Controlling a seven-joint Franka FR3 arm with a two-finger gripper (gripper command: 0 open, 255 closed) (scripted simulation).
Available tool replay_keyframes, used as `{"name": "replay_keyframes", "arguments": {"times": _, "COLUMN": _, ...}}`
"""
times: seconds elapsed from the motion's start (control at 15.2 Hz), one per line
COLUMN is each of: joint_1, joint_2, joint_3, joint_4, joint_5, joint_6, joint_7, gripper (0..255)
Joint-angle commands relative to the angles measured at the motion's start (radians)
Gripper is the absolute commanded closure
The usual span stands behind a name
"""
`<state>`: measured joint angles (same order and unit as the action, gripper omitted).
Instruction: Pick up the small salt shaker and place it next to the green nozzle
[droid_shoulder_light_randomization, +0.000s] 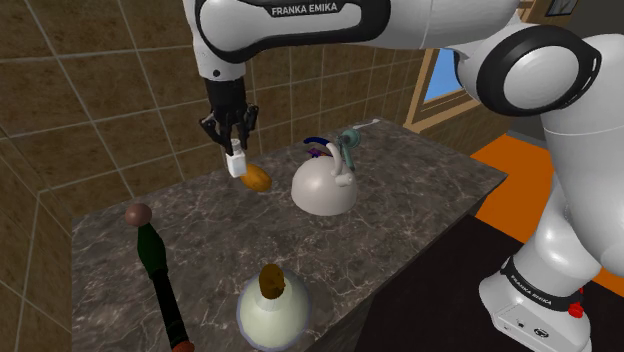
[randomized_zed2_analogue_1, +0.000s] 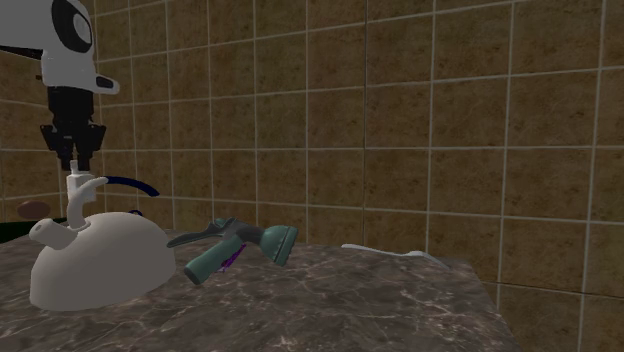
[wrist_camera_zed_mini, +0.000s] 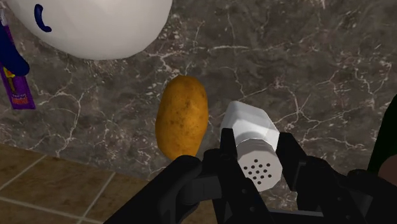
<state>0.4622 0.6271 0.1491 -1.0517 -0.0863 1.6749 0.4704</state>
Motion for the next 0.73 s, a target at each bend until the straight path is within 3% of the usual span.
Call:
{"name": "replay_keyframes", "arguments": {"times": 0.0, "joint_1": -0.002, "joint_2": -0.003, "joint_3": 0.0, "joint_4": -0.035, "joint_5": 0.0, "joint_6": 0.032, "joint_7": 0.001, "gripper": 255}}
{"name": "replay_keyframes", "arguments": {"times": 0.66, "joint_1": -0.009, "joint_2": -0.005, "joint_3": -0.001, "joint_4": -0.172, "joint_5": -0.001, "joint_6": 0.168, "joint_7": 0.005, "gripper": 255}}
